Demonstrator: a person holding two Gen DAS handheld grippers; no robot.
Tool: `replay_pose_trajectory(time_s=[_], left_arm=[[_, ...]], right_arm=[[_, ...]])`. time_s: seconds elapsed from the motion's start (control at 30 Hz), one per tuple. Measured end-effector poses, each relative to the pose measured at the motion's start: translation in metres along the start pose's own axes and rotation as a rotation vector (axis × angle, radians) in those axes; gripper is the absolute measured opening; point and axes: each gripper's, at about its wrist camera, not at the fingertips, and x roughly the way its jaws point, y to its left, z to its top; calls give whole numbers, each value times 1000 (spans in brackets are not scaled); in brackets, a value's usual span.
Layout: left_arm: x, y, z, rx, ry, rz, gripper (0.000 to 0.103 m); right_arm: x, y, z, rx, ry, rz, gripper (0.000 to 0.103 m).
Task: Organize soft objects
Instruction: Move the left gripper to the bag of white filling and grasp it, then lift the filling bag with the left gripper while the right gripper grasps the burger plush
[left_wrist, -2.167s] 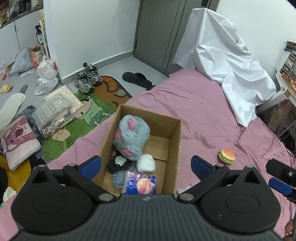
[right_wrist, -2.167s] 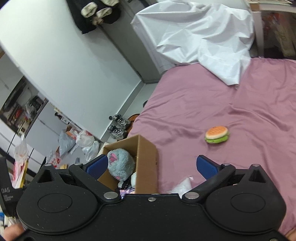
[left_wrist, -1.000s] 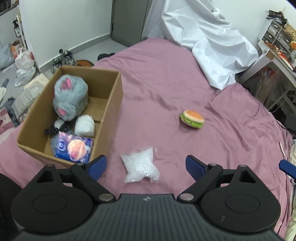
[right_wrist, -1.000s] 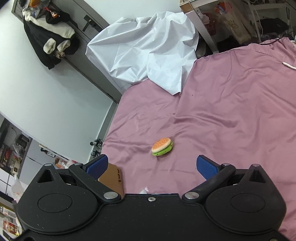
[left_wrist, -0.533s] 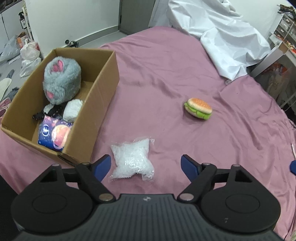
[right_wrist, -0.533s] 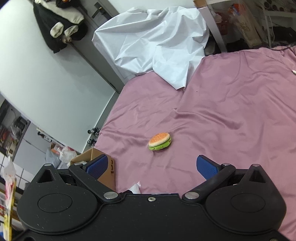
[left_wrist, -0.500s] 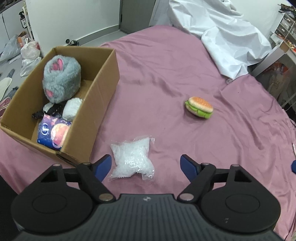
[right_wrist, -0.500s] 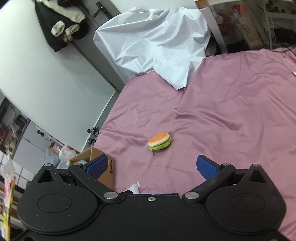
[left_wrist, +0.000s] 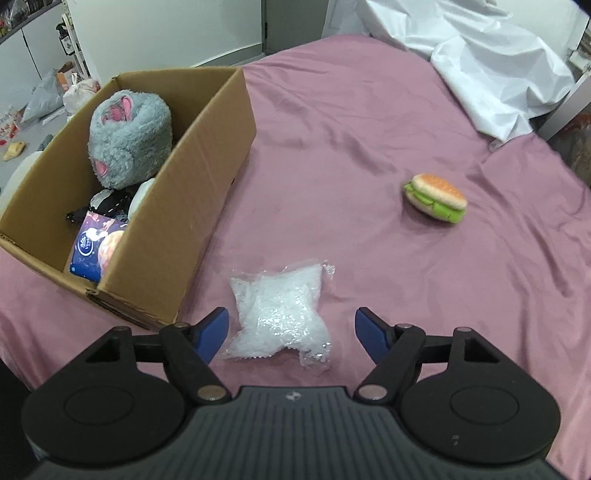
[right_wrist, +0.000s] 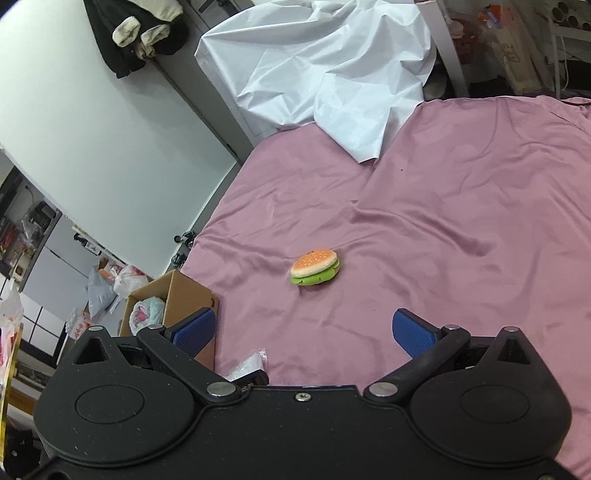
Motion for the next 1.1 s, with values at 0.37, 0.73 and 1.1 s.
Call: replay_pose_trajectory(time_s=[0.37,0.73,1.1], left_arm=[[18,-5,2,5,7,25,45],[5,-4,26,-14,-36,-6,42],[-6,6,50,-33,-80,-53,42]], right_arm=[[31,-6,-1,58,50,10,103],[52,-14,2,134,18,31,103],[65,-16,9,174,-49,46,103]])
